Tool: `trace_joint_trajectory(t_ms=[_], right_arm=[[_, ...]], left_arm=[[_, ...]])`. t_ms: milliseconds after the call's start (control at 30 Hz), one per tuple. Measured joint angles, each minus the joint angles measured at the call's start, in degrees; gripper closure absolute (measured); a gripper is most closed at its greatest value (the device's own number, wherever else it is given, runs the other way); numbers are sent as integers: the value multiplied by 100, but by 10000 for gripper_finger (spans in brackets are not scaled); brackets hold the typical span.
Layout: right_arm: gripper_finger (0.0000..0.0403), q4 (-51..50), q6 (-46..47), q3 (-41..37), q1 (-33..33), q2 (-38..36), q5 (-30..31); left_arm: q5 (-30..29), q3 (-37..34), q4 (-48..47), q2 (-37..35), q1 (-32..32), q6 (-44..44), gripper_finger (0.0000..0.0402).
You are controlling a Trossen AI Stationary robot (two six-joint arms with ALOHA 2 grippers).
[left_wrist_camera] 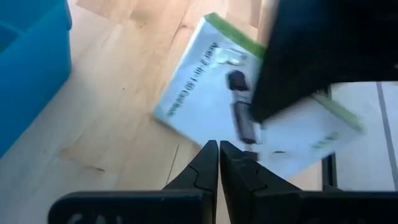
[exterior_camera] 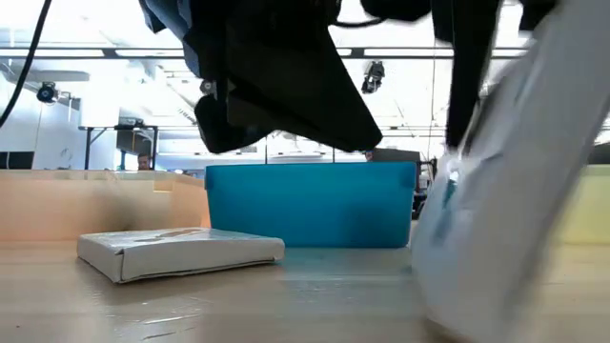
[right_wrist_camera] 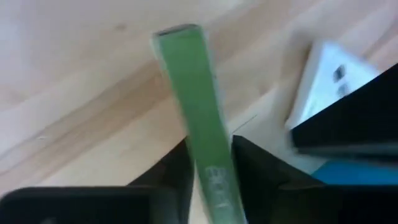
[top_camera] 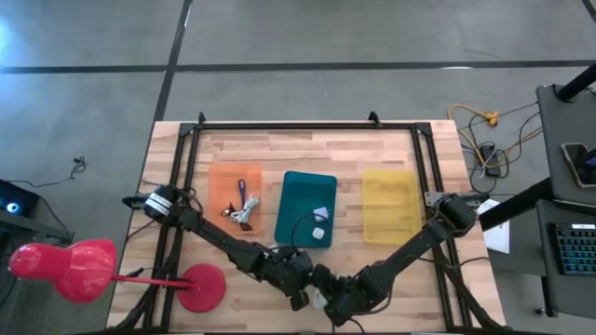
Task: Pick and place items into bin
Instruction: Put the right card reader box into the yellow bin
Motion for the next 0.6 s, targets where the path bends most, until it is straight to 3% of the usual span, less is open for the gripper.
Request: trace_joint_trajectory(t_ms=[200,367,500,600], right_arm=[[378,-779,1348,15,30,-82,65],[371,-1686,3157,36,257,-787,252],[367,-2970,6129,50,510,-1684,893],[366,-4724,8996,18,514,-2190,1332]], left_arm=[[-221,54,-78,-53,-86,-29,402],[-653,72,-63,-247,-205,-43,402],[-875,100,-87,-311,-267,-142,402],[-991,167,-110,-315,-285,-236,402]])
